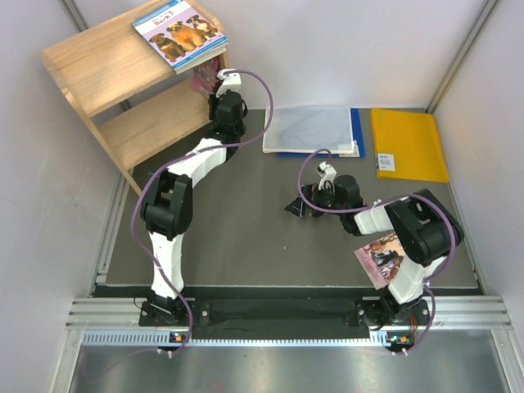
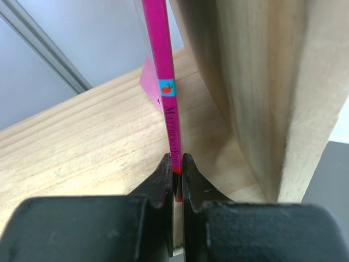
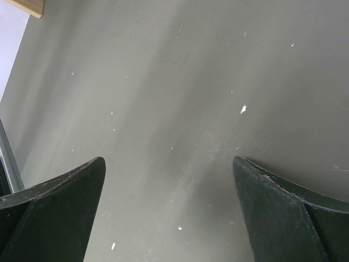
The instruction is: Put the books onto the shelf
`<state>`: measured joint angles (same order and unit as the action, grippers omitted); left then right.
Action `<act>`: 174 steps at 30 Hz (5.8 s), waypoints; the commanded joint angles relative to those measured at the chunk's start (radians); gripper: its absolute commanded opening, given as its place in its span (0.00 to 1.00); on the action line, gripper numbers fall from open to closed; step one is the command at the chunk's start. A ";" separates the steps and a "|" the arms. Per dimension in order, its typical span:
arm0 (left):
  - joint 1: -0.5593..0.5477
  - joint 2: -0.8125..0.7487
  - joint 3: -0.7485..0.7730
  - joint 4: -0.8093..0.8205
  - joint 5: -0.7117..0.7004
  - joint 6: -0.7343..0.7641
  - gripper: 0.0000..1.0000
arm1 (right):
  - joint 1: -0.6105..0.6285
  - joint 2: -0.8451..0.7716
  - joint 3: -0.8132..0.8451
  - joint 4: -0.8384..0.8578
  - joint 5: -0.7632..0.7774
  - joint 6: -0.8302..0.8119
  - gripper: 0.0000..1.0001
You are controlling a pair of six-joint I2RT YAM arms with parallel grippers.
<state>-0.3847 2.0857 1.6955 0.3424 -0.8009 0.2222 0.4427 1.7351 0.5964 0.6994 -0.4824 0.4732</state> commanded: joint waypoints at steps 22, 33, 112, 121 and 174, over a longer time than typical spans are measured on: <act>-0.014 -0.070 -0.074 0.058 -0.018 0.132 0.61 | 0.001 0.029 0.000 -0.003 -0.019 0.001 1.00; -0.011 -0.064 -0.054 0.089 -0.035 0.163 0.58 | -0.001 0.034 0.003 -0.001 -0.028 0.001 1.00; -0.529 -0.130 -0.297 -0.283 0.606 -0.406 0.65 | -0.422 -0.558 0.129 -1.067 0.946 0.189 1.00; -0.612 -0.065 -0.327 -0.180 0.943 -0.463 0.59 | -0.752 -0.701 0.078 -1.261 0.883 0.222 0.97; -0.775 0.336 0.170 -0.574 1.178 -0.541 0.00 | -0.848 -0.533 -0.063 -1.154 0.462 0.243 0.81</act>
<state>-1.1809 2.3966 1.8519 -0.1867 0.4335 -0.2840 -0.5167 1.1233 0.5213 -0.4919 0.0044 0.7242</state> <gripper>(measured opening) 0.010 0.805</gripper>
